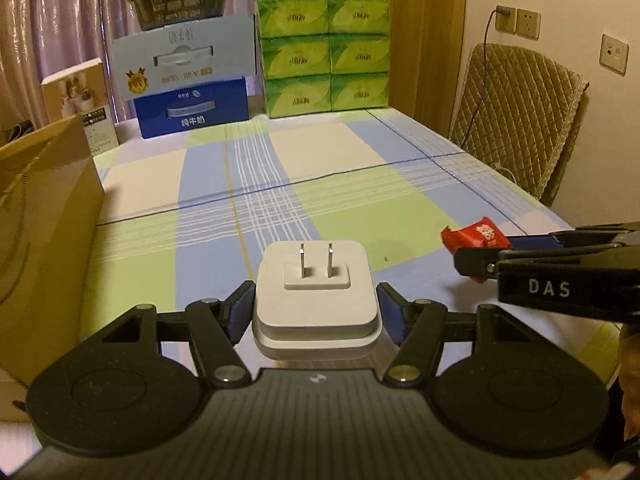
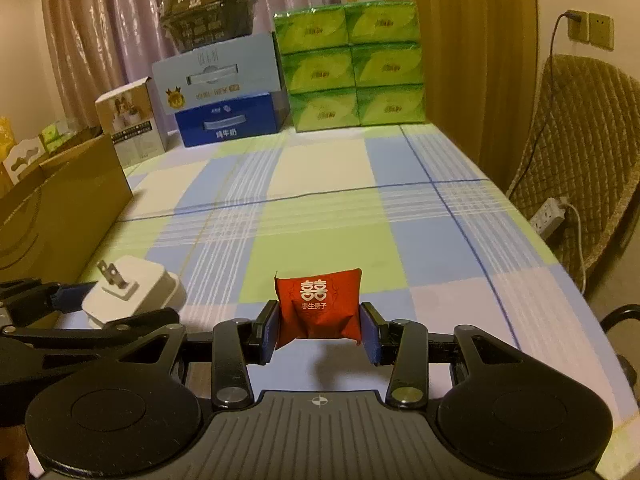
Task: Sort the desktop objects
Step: 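Carry the plug with the left tool while the right tool carries the candy to the box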
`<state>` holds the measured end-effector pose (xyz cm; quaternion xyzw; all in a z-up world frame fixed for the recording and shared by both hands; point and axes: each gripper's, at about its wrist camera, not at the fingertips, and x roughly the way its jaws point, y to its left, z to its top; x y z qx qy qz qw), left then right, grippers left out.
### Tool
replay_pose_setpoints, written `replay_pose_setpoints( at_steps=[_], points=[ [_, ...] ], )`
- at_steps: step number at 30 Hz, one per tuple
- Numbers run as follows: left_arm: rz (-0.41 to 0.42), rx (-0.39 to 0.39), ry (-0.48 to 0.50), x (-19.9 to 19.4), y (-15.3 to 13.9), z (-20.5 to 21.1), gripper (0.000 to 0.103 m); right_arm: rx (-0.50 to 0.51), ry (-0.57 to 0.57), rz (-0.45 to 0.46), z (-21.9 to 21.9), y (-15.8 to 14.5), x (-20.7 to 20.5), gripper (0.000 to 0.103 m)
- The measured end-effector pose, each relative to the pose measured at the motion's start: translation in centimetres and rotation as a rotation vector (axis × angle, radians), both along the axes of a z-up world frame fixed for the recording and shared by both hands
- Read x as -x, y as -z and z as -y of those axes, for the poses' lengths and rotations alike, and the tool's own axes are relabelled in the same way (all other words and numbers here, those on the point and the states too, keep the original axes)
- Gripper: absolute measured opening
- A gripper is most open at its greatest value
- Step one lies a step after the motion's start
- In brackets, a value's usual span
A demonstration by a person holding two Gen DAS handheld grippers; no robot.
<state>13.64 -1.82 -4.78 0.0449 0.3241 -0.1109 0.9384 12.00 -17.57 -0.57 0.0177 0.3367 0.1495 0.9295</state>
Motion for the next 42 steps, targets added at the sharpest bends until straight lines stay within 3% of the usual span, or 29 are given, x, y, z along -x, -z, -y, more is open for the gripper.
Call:
replay_pose_setpoints(
  at_steps=[14, 23, 32, 42],
  points=[
    [0.035, 0.037, -0.062, 3.8, -4.0, -1.5, 0.06, -0.007, -0.008, 0.037, 0.1, -3.0, 4.7, 0.039],
    [0.11, 0.028, -0.06, 6.1, -8.3, -2.8, 0.06, -0.023, -0.032, 0.087, -0.4, -5.7, 6.6, 0.039],
    [0.155, 0.021, -0.132, 7.9, -11.7, -7.2, 0.06, -0.035, -0.122, 0.123, -3.9, -7.7, 7.2, 0.039],
    [0.169, 0.007, -0.25, 10.0, -13.1, -13.9, 0.06, -0.065, -0.274, 0.15, -9.8, -9.4, 7.2, 0.039]
  ],
)
